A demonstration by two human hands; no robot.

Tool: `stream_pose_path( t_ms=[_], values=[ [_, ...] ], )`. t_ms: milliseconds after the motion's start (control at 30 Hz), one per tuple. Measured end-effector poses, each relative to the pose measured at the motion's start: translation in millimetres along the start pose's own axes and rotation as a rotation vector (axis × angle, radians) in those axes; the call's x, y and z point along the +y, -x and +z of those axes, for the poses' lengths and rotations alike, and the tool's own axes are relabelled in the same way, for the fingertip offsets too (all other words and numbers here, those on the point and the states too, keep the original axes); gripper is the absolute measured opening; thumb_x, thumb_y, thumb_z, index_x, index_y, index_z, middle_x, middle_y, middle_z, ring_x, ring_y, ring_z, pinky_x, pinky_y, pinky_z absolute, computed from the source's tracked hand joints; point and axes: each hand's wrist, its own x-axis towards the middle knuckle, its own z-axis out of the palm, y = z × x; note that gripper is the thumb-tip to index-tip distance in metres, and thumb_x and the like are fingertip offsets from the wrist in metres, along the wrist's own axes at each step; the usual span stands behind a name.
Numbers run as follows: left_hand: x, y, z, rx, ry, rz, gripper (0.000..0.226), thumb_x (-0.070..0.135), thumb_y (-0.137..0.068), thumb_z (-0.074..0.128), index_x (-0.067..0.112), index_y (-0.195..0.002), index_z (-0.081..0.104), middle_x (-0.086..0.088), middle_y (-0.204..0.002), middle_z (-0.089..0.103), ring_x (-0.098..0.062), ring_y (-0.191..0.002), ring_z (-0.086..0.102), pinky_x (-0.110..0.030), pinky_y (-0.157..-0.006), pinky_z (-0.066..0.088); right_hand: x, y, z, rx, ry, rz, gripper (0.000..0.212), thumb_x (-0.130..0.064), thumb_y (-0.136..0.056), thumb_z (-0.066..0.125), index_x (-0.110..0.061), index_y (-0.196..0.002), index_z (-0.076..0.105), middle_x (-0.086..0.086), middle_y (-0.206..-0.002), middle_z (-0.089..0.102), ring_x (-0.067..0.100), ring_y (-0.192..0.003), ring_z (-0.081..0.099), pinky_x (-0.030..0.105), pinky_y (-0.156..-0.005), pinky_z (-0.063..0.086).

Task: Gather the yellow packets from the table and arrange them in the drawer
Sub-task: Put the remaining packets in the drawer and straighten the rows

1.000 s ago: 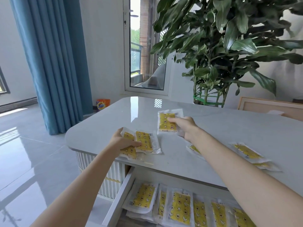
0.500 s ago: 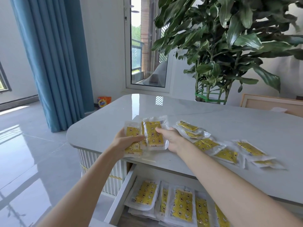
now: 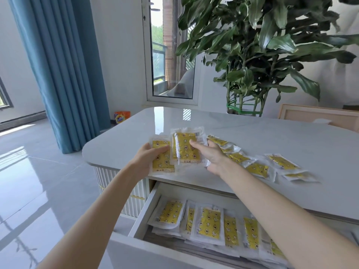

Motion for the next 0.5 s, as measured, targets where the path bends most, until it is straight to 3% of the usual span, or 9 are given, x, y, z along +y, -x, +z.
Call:
stream_pose_path(
  t_ms=[100,167,267,300,400,500],
  values=[
    [2,14,2,0.001,-0.037,-0.069,0.033,0.009,-0.088,0.061,0.002,-0.120,0.052,-0.019,-0.107,0.066,-0.024,-0.074,0.069,-0.028,-0.046,0.056,-3,27,-12,-0.018,-0.010,-0.008,0.021,-0.022,-0.083,0.074,-0.020,-0.099,0.060,0.002,-0.101,0.067,0.022,-0.108,0.061,0.047,-0.092,0.052],
    [1,26,2,-0.026,-0.066,-0.100,0.015,0.006,-0.088,0.059,0.005,-0.103,0.057,-0.016,-0.094,0.068,-0.020,-0.061,0.070,-0.027,-0.046,0.055,-2,43,-23,-0.047,-0.014,0.005,0.025,-0.022,-0.083,0.073,-0.015,-0.104,0.060,0.002,-0.093,0.067,0.018,-0.091,0.064,0.037,-0.075,0.056],
    [-7,43,-4,-0.113,-0.129,-0.156,0.011,0.005,-0.088,0.058,0.002,-0.099,0.058,-0.016,-0.091,0.068,-0.021,-0.062,0.071,-0.030,-0.052,0.058,6,61,-38,-0.127,0.042,0.114,0.080,-0.032,-0.068,0.085,-0.009,-0.134,0.047,0.010,-0.120,0.065,0.024,-0.105,0.064,0.043,-0.087,0.055],
    [-12,48,-7,-0.159,-0.160,-0.184,0.016,0.005,-0.088,0.059,0.000,-0.104,0.058,-0.018,-0.095,0.068,-0.024,-0.068,0.071,-0.032,-0.056,0.059,8,69,-43,-0.149,0.062,0.148,0.080,-0.030,-0.070,0.084,-0.007,-0.136,0.045,0.012,-0.123,0.064,0.025,-0.104,0.065,0.043,-0.085,0.056],
    [-28,60,-14,-0.321,-0.211,-0.285,0.024,0.002,-0.088,0.058,-0.004,-0.112,0.059,-0.021,-0.105,0.067,-0.028,-0.081,0.072,-0.036,-0.065,0.060,17,91,-60,-0.303,0.125,0.271,0.053,-0.025,-0.080,0.072,-0.005,-0.127,0.056,0.010,-0.113,0.068,0.023,-0.094,0.067,0.036,-0.079,0.056],
    [-44,66,-16,-0.375,-0.256,-0.379,0.026,0.001,-0.088,0.058,-0.006,-0.113,0.059,-0.020,-0.106,0.068,-0.028,-0.084,0.072,-0.038,-0.069,0.060,27,110,-75,-0.396,0.206,0.381,0.025,-0.024,-0.084,0.067,-0.010,-0.105,0.066,0.003,-0.090,0.070,0.013,-0.071,0.068,0.024,-0.060,0.057]
  ],
)
